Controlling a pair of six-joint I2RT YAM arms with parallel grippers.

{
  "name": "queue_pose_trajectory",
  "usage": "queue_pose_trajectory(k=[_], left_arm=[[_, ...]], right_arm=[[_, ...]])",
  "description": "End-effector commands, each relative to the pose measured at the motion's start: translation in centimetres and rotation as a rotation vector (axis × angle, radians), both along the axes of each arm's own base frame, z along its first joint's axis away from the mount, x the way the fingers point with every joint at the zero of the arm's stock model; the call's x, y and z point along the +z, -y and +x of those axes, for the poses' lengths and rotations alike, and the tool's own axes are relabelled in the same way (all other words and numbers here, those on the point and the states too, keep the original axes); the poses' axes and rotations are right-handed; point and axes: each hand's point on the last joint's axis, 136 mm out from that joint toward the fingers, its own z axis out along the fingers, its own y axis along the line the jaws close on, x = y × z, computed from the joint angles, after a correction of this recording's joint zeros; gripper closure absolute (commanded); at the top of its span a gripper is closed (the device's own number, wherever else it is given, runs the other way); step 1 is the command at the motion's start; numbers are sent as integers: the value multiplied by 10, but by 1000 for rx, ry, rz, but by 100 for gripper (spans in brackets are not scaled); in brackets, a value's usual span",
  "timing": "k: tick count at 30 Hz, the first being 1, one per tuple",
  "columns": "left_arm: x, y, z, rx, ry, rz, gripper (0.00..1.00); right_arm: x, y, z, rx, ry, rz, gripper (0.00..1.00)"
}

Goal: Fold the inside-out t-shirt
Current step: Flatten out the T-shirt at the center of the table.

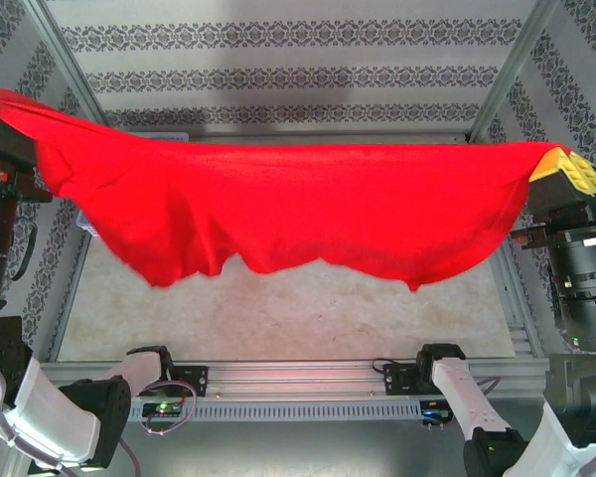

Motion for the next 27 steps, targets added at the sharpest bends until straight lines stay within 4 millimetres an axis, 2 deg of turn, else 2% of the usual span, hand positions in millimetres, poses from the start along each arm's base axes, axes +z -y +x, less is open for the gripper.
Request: queue_pose_trajectory(k=[1, 5, 8, 13, 18, 27], left_arm=[[-33, -24, 69, 73, -175, -10, 100], [-59, -30, 118, 49, -278, -33, 100], [-75, -32, 147, 26, -331, -47, 100], [-86, -37, 173, 22, -367, -59, 100], [-76, -35, 168, 14, -338, -61, 100], [-54, -23, 111, 12, -250, -46, 100]], right_arm=[[-13, 11, 39, -60, -87, -3, 100], [-29, 11, 74, -40, -147, 13, 100], [-38, 11, 99, -27, -174, 27, 100], [-41, 12, 125, -22, -190, 38, 100], [-35, 10, 122, -9, -182, 35, 100], [-45, 3, 91, 10, -204, 3, 100]])
